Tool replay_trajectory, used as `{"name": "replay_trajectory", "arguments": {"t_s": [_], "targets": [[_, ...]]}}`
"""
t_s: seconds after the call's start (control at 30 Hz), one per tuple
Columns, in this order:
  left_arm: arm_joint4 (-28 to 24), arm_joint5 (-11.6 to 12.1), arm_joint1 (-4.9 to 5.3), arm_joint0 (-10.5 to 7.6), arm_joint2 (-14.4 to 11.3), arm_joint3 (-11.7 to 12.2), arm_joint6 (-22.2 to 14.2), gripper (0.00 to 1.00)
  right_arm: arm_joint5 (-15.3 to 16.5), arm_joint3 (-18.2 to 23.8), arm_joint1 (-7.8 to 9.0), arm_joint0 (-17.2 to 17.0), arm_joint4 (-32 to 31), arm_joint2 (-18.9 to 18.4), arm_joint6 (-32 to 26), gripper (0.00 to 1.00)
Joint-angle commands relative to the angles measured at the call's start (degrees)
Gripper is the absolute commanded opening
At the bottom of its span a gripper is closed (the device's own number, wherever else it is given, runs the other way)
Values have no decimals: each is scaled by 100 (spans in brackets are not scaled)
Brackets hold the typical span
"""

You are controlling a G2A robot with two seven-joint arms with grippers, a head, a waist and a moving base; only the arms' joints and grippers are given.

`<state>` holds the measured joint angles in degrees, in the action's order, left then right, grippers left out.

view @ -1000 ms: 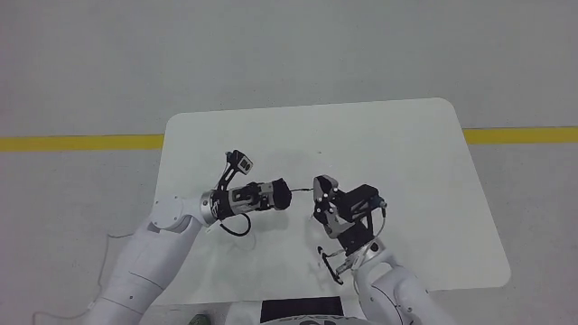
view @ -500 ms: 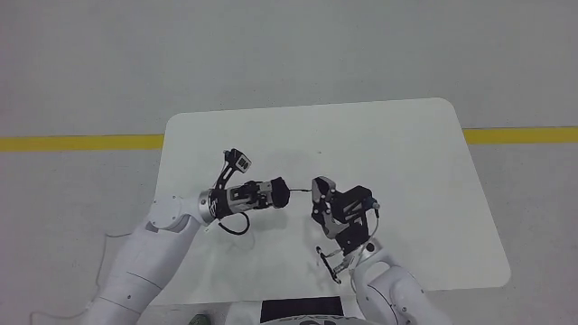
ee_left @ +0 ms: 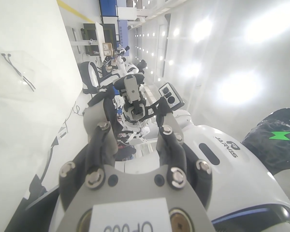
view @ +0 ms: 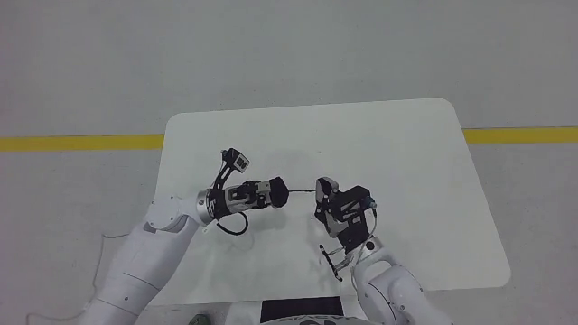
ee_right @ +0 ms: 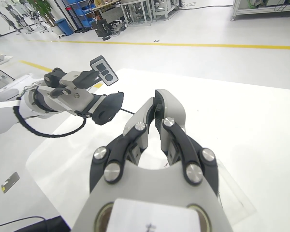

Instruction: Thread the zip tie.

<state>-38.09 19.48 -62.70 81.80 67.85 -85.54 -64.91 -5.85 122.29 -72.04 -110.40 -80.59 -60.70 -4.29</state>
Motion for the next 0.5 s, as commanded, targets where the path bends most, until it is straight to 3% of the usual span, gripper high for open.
{"name": "replay_trajectory", "arguments": {"t_s": [0.0,0.47], "targets": [[3,0,6,1,-2,-9,4,36,-8,1,1,-1,-4,5,15,0],[-44,0,19,14,2,-90,50,35,-79,-49,9,18,-69,22,-20,0]]}}
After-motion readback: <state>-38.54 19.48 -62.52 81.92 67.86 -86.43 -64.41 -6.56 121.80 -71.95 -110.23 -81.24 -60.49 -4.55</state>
